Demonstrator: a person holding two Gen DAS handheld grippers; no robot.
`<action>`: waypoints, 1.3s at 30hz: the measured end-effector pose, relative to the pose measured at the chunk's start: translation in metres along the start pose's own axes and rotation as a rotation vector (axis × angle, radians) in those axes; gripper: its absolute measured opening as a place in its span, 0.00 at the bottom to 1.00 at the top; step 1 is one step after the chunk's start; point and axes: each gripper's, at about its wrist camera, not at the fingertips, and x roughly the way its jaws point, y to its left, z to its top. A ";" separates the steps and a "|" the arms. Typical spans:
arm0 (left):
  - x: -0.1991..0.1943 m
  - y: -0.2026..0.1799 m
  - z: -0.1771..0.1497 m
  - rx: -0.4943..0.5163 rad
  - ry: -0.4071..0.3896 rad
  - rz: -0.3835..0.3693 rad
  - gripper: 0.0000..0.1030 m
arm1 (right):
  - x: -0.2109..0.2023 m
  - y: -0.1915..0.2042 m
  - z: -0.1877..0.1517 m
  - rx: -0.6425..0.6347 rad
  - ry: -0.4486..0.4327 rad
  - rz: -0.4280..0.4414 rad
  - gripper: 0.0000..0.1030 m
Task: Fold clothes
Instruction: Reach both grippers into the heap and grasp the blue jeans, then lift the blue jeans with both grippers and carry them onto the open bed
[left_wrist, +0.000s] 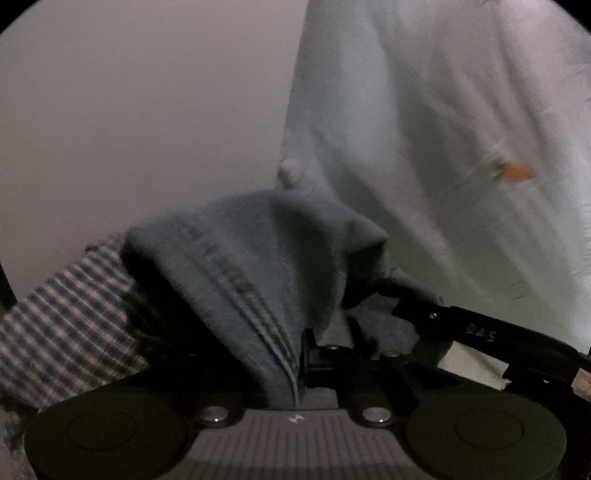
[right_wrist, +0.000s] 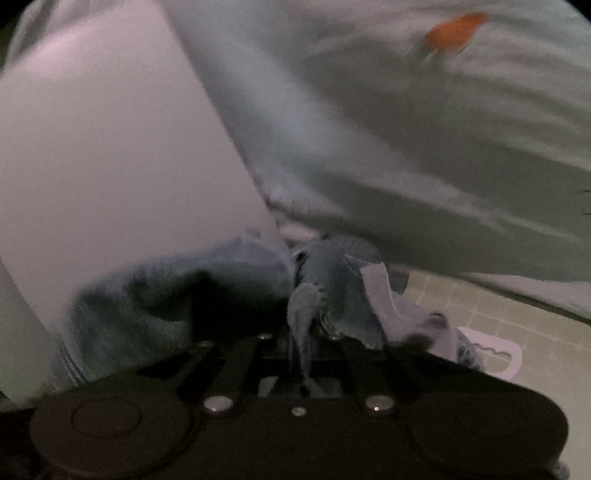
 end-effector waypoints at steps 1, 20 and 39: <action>-0.012 -0.004 0.001 0.005 -0.019 -0.014 0.07 | -0.016 0.000 0.003 0.009 -0.031 0.002 0.06; -0.162 -0.038 -0.005 0.054 -0.237 -0.084 0.05 | -0.160 -0.007 0.035 -0.096 -0.217 -0.107 0.16; -0.129 0.037 -0.027 -0.011 -0.091 -0.072 0.05 | 0.001 -0.080 -0.043 0.407 0.162 -0.080 0.43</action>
